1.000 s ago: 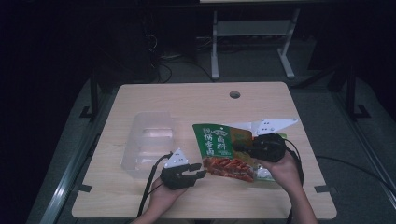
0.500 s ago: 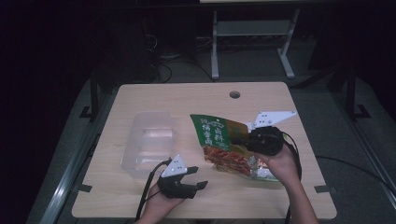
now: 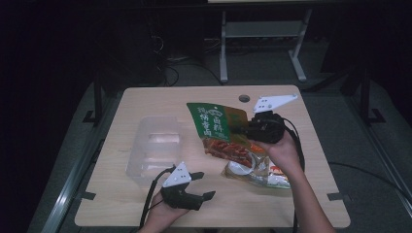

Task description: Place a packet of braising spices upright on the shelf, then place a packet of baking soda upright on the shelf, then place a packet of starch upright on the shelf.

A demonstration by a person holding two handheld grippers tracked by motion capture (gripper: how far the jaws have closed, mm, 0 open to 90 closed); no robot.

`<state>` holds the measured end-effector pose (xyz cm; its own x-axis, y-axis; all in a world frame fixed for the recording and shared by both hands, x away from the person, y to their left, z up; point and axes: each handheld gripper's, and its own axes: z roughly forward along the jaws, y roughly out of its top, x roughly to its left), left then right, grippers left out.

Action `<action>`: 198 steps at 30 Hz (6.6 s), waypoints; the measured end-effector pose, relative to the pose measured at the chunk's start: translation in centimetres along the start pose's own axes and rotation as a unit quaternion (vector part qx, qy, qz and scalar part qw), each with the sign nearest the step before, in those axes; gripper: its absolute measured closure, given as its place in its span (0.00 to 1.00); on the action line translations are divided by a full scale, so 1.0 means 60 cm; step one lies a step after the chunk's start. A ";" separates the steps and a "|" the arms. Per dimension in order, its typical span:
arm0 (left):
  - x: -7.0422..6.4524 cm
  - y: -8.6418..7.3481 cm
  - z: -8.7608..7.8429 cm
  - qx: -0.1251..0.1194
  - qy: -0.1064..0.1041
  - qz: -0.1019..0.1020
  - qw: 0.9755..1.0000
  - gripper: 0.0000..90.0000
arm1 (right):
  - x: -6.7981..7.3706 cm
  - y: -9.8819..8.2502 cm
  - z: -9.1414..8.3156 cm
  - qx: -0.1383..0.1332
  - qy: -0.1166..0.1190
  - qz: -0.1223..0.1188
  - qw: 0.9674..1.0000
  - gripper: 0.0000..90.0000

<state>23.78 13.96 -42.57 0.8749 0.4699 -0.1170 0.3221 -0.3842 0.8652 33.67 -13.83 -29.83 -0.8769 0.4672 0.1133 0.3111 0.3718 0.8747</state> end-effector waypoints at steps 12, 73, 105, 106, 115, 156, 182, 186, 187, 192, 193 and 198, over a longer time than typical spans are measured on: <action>-0.008 -0.002 0.010 0.019 -0.007 0.012 1.000 0.31 | -0.010 0.037 0.038 0.013 0.011 -0.014 1.000 1.00; 0.002 -0.005 0.004 0.003 -0.002 0.009 1.000 0.31 | -0.016 0.180 0.316 -0.011 0.071 -0.013 0.997 1.00; 0.006 -0.005 0.007 0.006 0.004 0.006 1.000 0.31 | -0.048 0.097 0.384 -0.011 0.073 0.009 0.997 0.99; 0.006 -0.006 0.009 0.006 0.004 0.006 1.000 0.31 | -0.049 0.095 0.382 -0.010 0.073 0.012 0.997 0.99; 0.008 -0.006 0.008 0.006 0.005 0.005 1.000 0.31 | -0.059 0.095 0.377 0.010 0.051 0.021 0.998 0.70; 0.004 -0.005 0.024 0.018 -0.001 0.019 1.000 0.31 | -0.101 0.026 0.212 0.048 0.029 0.076 0.996 0.41; 0.003 -0.005 0.024 0.019 -0.004 0.013 1.000 0.31 | -0.109 -0.040 0.115 0.072 -0.001 0.098 0.993 0.39; 0.001 -0.006 0.026 0.016 -0.005 0.009 1.000 0.31 | -0.111 -0.053 0.100 0.073 -0.008 0.100 0.992 0.39; 0.001 -0.006 0.026 0.017 -0.005 0.009 1.000 0.31 | -0.111 -0.059 0.094 0.071 -0.011 0.105 0.992 0.39; 0.001 -0.006 0.025 0.017 -0.004 0.016 1.000 0.31 | -0.113 -0.071 0.078 0.077 -0.019 0.107 0.991 0.38; 0.001 -0.006 0.025 0.019 -0.004 0.015 1.000 0.31 | -0.113 -0.073 0.075 0.080 -0.021 0.110 0.990 0.38; 0.002 -0.005 0.025 0.017 -0.002 0.015 1.000 0.31 | -0.112 -0.075 0.055 0.083 -0.035 0.108 0.990 0.38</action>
<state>24.31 12.97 -43.58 0.8852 0.4556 -0.0936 0.3086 -0.4246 0.8512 39.35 -15.97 -36.10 -0.7584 0.6016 0.2509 0.5486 0.3813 0.7441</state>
